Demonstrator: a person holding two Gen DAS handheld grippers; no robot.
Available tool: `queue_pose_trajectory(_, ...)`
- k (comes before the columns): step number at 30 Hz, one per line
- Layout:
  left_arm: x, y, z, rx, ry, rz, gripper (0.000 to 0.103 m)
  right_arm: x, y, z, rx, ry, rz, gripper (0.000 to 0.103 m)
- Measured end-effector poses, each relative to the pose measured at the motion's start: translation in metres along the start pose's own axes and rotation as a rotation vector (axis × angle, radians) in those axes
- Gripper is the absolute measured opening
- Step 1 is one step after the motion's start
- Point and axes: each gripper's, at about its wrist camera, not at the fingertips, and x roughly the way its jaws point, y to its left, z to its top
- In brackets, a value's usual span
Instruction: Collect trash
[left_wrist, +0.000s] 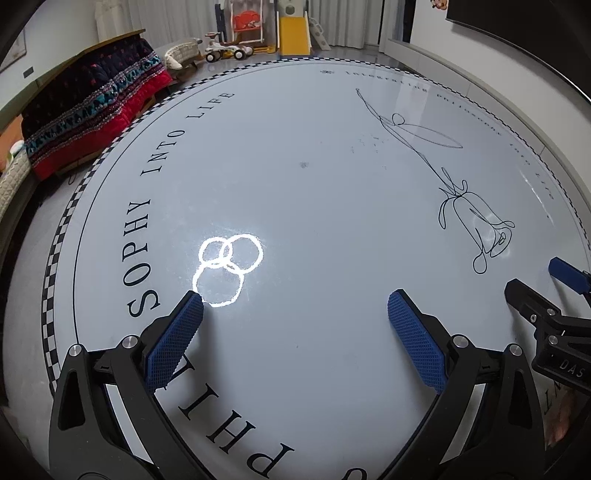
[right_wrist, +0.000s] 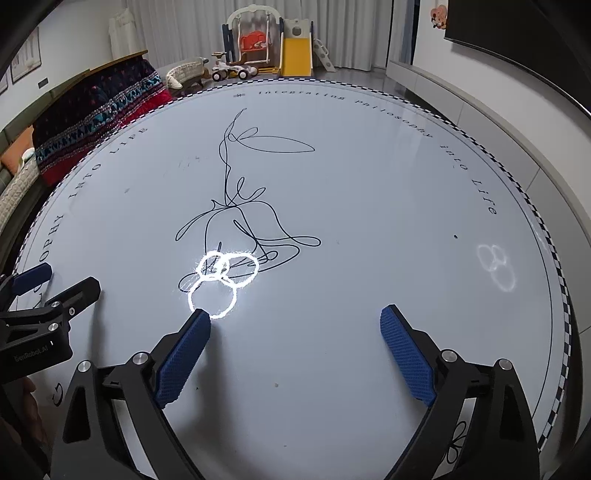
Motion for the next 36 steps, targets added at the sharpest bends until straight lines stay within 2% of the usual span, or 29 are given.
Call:
queue_pose_trajectory(5, 0.0000, -0.0007, -0.0011, -0.003, -0.005, 0.003, 0.097, 0.0017, 0.0009, 0.0010, -0.006, 0.005, 0.001, 0.097)
queue_pose_trajectory(6, -0.0001, -0.0006, -0.0012, -0.003, -0.005, 0.003, 0.097, 0.0026, 0.0014, 0.0011, -0.008, 0.010, -0.002, 0.100)
queue_pose_trajectory(36, 0.0008, -0.0017, -0.0010, -0.006, -0.004, 0.001, 0.097, 0.0029, 0.0011, 0.0011, -0.008, 0.011, -0.001, 0.100)
